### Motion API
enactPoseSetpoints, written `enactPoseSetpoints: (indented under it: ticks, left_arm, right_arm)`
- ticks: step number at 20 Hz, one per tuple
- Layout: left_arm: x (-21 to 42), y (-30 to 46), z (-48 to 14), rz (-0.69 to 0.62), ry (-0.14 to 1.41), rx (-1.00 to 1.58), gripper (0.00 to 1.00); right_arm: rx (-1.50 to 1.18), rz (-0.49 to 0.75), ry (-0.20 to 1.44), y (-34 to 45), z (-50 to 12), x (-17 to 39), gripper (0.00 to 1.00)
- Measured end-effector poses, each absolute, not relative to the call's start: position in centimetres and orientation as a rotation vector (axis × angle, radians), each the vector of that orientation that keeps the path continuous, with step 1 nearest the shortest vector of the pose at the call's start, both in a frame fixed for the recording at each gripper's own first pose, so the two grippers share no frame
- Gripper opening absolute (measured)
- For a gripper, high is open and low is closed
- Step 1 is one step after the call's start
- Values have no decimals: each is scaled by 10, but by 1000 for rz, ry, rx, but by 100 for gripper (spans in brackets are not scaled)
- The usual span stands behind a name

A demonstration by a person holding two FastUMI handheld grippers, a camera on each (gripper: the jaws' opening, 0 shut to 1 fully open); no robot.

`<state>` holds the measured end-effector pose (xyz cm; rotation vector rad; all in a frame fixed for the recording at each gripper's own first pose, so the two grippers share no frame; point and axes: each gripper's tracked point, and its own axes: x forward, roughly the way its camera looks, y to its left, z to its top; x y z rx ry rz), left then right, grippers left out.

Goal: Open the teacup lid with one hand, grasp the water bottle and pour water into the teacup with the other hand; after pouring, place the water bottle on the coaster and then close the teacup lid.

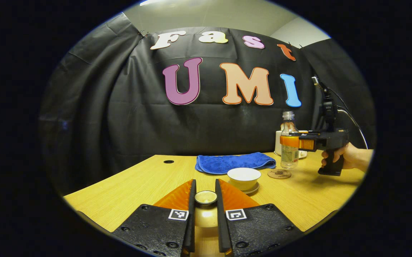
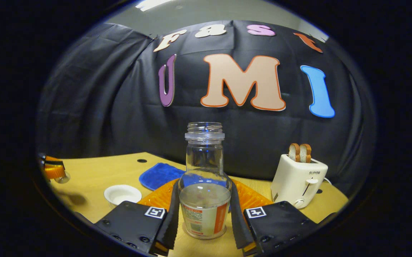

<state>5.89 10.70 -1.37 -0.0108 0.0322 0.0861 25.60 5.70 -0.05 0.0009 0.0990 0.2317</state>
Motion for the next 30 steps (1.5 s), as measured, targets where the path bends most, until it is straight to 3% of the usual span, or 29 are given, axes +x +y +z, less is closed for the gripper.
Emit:
enactPoseSetpoints:
  ticks: [5,17,24,30]
  left_arm:
    - [57,106,-15,84,32,-11,21]
    - [59,106,-14,81,31,-11,23]
    - [59,107,-14,81,31,-10,23]
    - [59,105,-14,75,31,-11,23]
  right_arm:
    - [74,165,136,47,-27,274,67]
    - [52,154,119,53,-46,274,66]
    - [52,141,86,51,-45,270,70]
    - [50,119,105,49,-49,268,84]
